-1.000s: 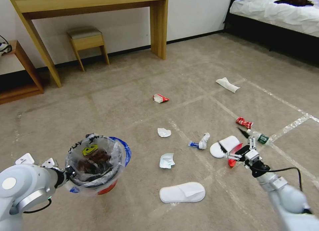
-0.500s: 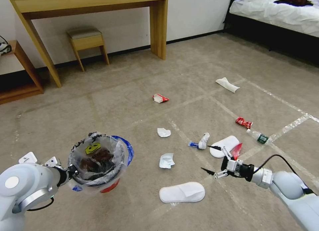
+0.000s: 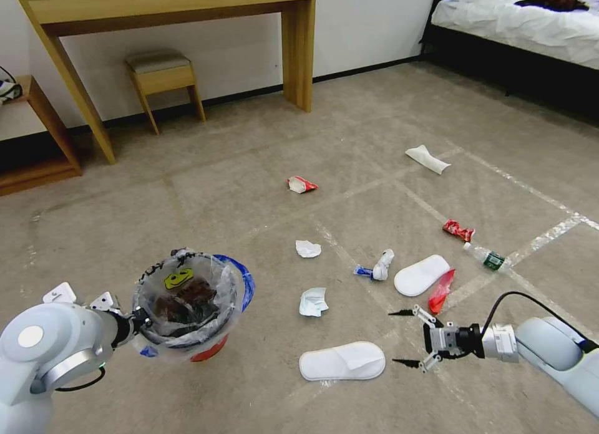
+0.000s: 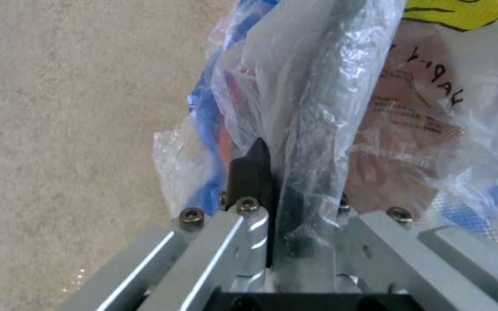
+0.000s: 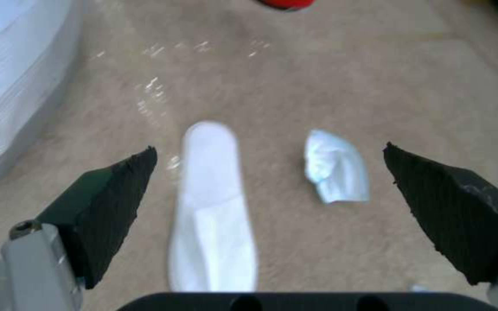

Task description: Pick up the trash bin and place the garbage on the floor into it.

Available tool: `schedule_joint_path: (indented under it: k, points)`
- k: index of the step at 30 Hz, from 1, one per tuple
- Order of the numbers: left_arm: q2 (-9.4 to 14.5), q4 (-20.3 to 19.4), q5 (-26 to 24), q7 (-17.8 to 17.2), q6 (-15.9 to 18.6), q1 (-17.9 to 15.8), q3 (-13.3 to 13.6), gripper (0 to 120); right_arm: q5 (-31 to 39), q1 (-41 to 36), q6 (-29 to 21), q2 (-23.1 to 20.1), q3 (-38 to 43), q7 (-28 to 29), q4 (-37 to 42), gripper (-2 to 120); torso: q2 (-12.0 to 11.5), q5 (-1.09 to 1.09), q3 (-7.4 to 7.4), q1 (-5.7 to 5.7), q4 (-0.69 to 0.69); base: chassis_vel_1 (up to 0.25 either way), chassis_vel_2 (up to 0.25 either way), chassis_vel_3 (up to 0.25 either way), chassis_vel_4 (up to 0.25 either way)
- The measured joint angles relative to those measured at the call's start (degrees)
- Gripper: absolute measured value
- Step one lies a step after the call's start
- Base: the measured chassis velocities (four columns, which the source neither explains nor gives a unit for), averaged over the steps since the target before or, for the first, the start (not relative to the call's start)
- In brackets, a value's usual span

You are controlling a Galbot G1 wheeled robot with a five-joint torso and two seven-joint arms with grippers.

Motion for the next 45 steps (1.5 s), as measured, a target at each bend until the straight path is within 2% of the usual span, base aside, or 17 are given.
schedule_joint_path:
  k: [5,9,11,12,15,16,18,22,23,28,37,45]
  points:
    - [-0.3,-0.9,0.1,0.0,-0.1,0.5,0.0,4,-0.1,2.6,-1.7,-1.4,-4.8,0.9,-0.2,100,0.0,-0.03,-0.01,0.00,-0.04,0.000,0.000,0.000,0.000]
    - [-0.8,-1.0,0.8,-0.1,-0.1,1.3,-0.1,4,2.4,7.3,-3.5,-0.7,-11.3,0.4,-1.3,100,0.0,-0.02,-0.01,0.00,0.01,0.000,0.000,0.000,0.000]
    - [-1.2,-1.0,1.1,-0.1,-0.1,1.5,-0.1,4,5.5,11.3,-5.6,0.5,-16.7,0.0,-2.0,100,0.0,0.00,-0.01,0.00,-0.01,0.000,0.000,0.000,0.000]
    - [-1.2,-1.0,1.1,-0.1,-0.1,1.5,-0.1,4,5.5,11.3,-5.6,0.5,-16.7,0.0,-2.0,100,0.0,0.00,-0.01,0.00,-0.01,0.000,0.000,0.000,0.000]
    - [-1.4,-0.6,1.3,-0.1,-0.1,1.5,-0.1,4,8.4,18.4,-8.3,3.1,-23.7,-1.8,-4.3,100,0.0,-0.03,-0.01,0.00,-0.02,0.000,0.000,0.000,0.000]
    - [-1.4,-0.6,1.3,-0.1,-0.1,1.5,-0.1,4,8.4,18.4,-8.3,3.1,-23.7,-1.8,-4.3,100,0.0,-0.03,-0.01,0.00,-0.02,0.000,0.000,0.000,0.000]
    - [-1.4,-0.4,1.5,-0.1,-0.1,1.4,-0.1,4,9.2,22.3,-9.0,5.7,-27.3,-2.5,-6.7,100,0.0,0.00,-0.01,0.00,0.04,0.000,0.000,0.000,0.000]
    - [-1.4,-0.2,1.6,-0.2,-0.2,1.2,-0.1,4,11.0,24.9,-9.9,8.7,-30.5,-3.3,-10.3,100,0.0,-0.04,0.00,0.00,0.02,0.000,0.000,0.000,0.000]
    - [-1.3,-0.1,1.6,-0.1,-0.2,1.0,-0.1,4,11.6,26.0,-10.0,11.0,-31.9,-4.3,-13.6,100,0.0,0.01,0.00,0.00,-0.01,0.000,0.000,0.000,0.000]
    - [-1.4,1.0,1.9,0.0,-0.1,0.8,0.0,4,11.3,26.4,-9.0,12.9,-31.8,-6.8,-18.8,100,0.0,-0.01,0.00,0.00,-0.01,0.000,0.000,0.000,0.000]
    - [-2.1,3.4,2.6,0.5,0.1,-1.2,1.5,4,11.3,23.6,-7.1,11.6,-28.0,-9.7,-22.8,100,0.0,-0.01,0.00,0.00,-0.03,0.000,0.000,0.000,0.000]
    - [-2.5,3.7,3.4,0.8,0.2,-0.9,1.5,4,11.6,23.6,-7.0,12.2,-27.0,-13.0,-27.7,100,0.0,0.00,0.00,0.00,0.00,0.000,0.000,0.000,0.000]
